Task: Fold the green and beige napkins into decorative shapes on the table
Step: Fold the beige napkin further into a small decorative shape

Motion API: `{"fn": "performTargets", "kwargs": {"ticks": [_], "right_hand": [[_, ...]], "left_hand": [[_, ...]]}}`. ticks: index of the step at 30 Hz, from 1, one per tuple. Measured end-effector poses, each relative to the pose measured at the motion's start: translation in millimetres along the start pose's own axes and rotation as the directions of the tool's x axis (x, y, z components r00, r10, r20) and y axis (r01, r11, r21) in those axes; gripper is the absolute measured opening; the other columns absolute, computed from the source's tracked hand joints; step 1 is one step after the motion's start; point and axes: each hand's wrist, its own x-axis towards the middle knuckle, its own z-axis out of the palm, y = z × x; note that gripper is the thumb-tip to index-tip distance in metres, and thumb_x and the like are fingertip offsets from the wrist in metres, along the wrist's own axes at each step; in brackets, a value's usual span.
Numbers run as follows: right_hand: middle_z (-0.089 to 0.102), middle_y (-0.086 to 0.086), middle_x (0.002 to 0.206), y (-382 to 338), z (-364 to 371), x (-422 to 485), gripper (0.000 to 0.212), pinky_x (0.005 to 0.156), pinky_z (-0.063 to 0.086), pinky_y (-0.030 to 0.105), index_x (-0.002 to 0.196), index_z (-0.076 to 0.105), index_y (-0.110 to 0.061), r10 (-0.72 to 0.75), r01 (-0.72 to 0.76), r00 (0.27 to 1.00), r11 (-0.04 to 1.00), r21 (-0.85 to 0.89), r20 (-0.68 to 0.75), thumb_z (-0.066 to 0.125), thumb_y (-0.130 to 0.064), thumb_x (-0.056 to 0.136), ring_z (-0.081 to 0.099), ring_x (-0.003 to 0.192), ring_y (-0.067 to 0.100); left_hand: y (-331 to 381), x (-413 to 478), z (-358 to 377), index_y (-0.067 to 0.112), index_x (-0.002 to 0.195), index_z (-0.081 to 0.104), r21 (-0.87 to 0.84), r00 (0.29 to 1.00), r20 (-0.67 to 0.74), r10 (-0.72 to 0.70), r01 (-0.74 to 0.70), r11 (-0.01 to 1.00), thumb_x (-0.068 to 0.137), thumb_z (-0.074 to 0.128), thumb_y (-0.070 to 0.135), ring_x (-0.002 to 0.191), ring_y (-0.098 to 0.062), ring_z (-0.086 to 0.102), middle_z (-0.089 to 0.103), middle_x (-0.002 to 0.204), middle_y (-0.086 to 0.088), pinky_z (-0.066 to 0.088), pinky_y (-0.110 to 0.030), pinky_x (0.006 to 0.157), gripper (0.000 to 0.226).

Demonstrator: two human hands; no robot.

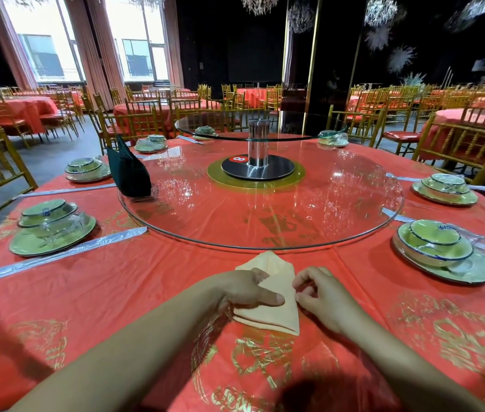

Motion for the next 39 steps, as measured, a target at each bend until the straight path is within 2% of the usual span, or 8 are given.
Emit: {"fn": "performTargets", "kwargs": {"ticks": [3, 7, 11, 16, 24, 29, 33, 39], "right_hand": [[0.048, -0.002, 0.086, 2.6, 0.9, 0.0, 0.03, 0.061, 0.042, 0.011, 0.077, 0.049, -0.029, 0.048, -0.049, 0.999, 0.997, 0.054, 0.021, 0.059, -0.001, 0.084, 0.049, 0.063, 0.007], [0.049, 0.002, 0.07, 0.9, -2.2, 7.0, 0.035, 0.046, 0.046, 0.023, 0.104, 0.046, -0.032, 0.141, -0.159, 0.986, 0.947, 0.278, 0.086, 0.052, -0.001, 0.09, 0.051, 0.056, 0.014], [0.044, 0.002, 0.062, -2.0, -10.8, 22.6, 0.025, 0.041, 0.034, 0.015, 0.11, 0.05, -0.026, 0.091, -0.136, 0.966, 0.975, 0.175, 0.241, 0.05, -0.007, 0.093, 0.042, 0.044, 0.006], [0.039, -0.007, 0.053, -2.1, -18.2, 34.1, 0.016, 0.051, 0.03, 0.02, 0.08, 0.056, -0.021, 0.002, -0.036, 0.978, 0.986, 0.162, 0.208, 0.059, -0.008, 0.088, 0.035, 0.041, 0.0], [0.032, -0.011, 0.052, 2.6, -9.4, 37.0, 0.02, 0.049, 0.023, 0.018, 0.073, 0.054, -0.026, -0.027, 0.011, 0.993, 0.991, 0.133, 0.118, 0.061, -0.012, 0.086, 0.03, 0.045, 0.002], [0.032, -0.007, 0.055, 3.9, -13.3, 35.6, 0.02, 0.048, 0.023, 0.016, 0.074, 0.055, -0.023, -0.016, -0.004, 0.995, 0.98, 0.197, 0.097, 0.06, -0.009, 0.087, 0.03, 0.045, 0.001], [0.032, -0.007, 0.055, 4.1, -13.4, 34.7, 0.019, 0.047, 0.024, 0.015, 0.075, 0.055, -0.022, -0.009, -0.015, 0.994, 0.977, 0.212, 0.11, 0.06, -0.009, 0.087, 0.031, 0.044, 0.001], [0.035, -0.008, 0.055, 0.7, -11.6, 35.7, 0.022, 0.048, 0.024, 0.017, 0.072, 0.052, -0.025, -0.004, -0.02, 0.992, 0.982, 0.187, 0.128, 0.06, -0.011, 0.086, 0.031, 0.043, 0.002]], "left_hand": [[-3.6, 2.4, 1.0, 0.005, 0.138, 0.038, -0.09, 1.0, 0.006, 0.015, -0.014, 0.996, 0.068, 0.078, 0.044, 0.089, -0.016, 0.06, 0.063, 0.1, -0.002, 0.048, -0.024, 0.081, 0.089], [-4.4, 1.2, 2.0, 0.007, 0.129, 0.049, -0.165, 0.999, -0.039, -0.016, 0.01, 0.986, 0.08, 0.072, 0.024, 0.045, -0.002, 0.04, 0.049, 0.07, 0.004, 0.03, -0.014, 0.041, 0.057], [3.5, -6.6, 2.1, 0.017, 0.101, 0.056, -0.13, 1.0, 0.01, 0.024, -0.022, 0.991, 0.085, 0.067, 0.021, 0.056, -0.001, 0.045, 0.052, 0.077, 0.009, 0.034, -0.014, 0.054, 0.02], [-1.7, -7.4, 1.7, 0.01, 0.11, 0.059, -0.205, 0.997, 0.049, 0.052, -0.04, 0.978, 0.075, 0.073, 0.016, 0.087, -0.017, 0.057, 0.061, 0.098, -0.007, 0.044, -0.027, 0.084, 0.038], [11.5, -11.1, -2.6, 0.017, 0.089, 0.055, -0.069, 0.995, 0.095, 0.01, -0.003, 0.998, 0.085, 0.063, 0.007, 0.042, 0.0, 0.041, 0.049, 0.054, 0.008, 0.031, -0.013, 0.043, 0.014], [12.5, -10.5, -1.5, 0.016, 0.077, 0.062, -0.088, 0.996, 0.079, 0.041, -0.034, 0.996, 0.081, 0.069, 0.008, 0.065, -0.011, 0.049, 0.053, 0.079, 0.0, 0.036, -0.024, 0.061, 0.012], [8.6, -1.9, 0.2, 0.006, 0.103, 0.062, 0.288, 0.987, -0.041, 0.157, -0.139, 0.948, 0.072, 0.077, 0.034, 0.107, -0.023, 0.047, 0.043, 0.111, 0.001, 0.038, -0.032, 0.093, 0.044], [10.9, 1.0, 1.4, 0.017, 0.068, 0.066, 0.025, 0.993, 0.103, 0.058, -0.061, 0.998, 0.071, 0.077, 0.017, 0.067, -0.021, 0.047, 0.055, 0.073, -0.007, 0.034, -0.03, 0.064, 0.012]]}}
